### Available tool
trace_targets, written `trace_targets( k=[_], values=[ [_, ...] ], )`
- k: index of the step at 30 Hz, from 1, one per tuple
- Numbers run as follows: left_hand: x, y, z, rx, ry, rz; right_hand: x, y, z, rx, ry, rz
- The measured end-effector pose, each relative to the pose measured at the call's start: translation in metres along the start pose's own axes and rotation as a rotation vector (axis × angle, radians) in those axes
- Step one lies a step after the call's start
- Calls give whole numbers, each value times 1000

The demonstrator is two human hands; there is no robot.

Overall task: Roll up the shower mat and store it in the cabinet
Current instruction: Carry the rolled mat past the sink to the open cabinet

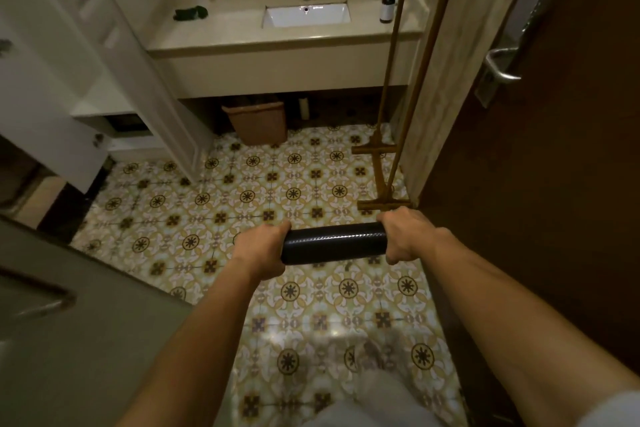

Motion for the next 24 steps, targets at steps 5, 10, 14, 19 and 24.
trace_targets(
  k=[5, 10, 14, 19, 24],
  values=[
    [-2, -24, 38, 54, -76, 39, 13, -39, 43, 20, -61, -16],
    [-12, -42, 57, 81, -114, 29, 8, -74, 76, 48, -128, -57],
    [-34, -48, 61, 81, -178, 11, -15, -91, 107, 24, -189, -101],
    [-78, -57, 58, 95, -262, 19, -65, -109, 145, 21, -257, -142],
    [-147, -62, 55, 97, -345, -20, -136, -128, 188, 52, -333, -221]
  ],
)
Point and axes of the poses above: each hand's wrist, its own z-axis towards the middle knuckle, its own y-axis out of the palm, x = y × z, the point moved 7 cm from there along z, towards the middle knuckle, and after that the axes turned 9 degrees about y, right-handed, at the moved point
